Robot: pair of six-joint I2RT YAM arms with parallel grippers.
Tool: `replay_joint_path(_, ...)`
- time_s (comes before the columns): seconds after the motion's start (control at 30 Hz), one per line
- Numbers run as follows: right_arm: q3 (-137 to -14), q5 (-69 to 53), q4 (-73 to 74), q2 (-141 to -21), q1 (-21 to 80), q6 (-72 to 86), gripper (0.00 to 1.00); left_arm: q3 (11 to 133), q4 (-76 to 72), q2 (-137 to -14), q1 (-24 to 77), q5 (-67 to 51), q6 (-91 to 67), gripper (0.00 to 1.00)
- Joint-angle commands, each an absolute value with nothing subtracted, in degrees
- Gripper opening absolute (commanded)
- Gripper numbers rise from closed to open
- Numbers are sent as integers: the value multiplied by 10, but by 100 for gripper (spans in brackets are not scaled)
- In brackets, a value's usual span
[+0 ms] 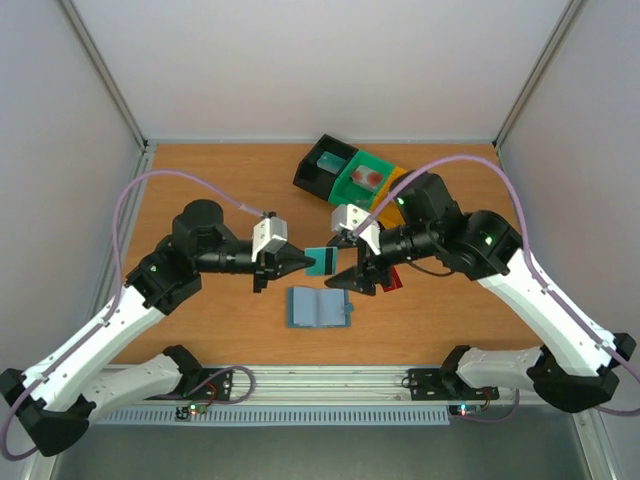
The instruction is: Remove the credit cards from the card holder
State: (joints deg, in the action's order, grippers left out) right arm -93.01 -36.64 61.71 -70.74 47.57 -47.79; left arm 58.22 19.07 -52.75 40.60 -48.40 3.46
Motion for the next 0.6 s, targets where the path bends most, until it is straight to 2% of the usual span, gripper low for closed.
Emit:
replay_joint_path(0.0,-839,-265,498,-631,445,-419,98,604,226,-558,409,-310,172,0)
replay_joint_path(0.1,-760,-223,422,-557,372,-354,98,621,212,-625,397,-192,371,0)
replay_joint_path(0.2,-718,-205,406,-515,315,-320,98,688,171,-740,353,-138,527,0)
replay_joint_path(0.4,-703,-202,432,-509,272,-327,98,835,80,-966,296,-167,718,0)
replay_joint_path(0.57,-694,-237,432,-527,228,-335,99,979,37,-1129,278,-160,758,0)
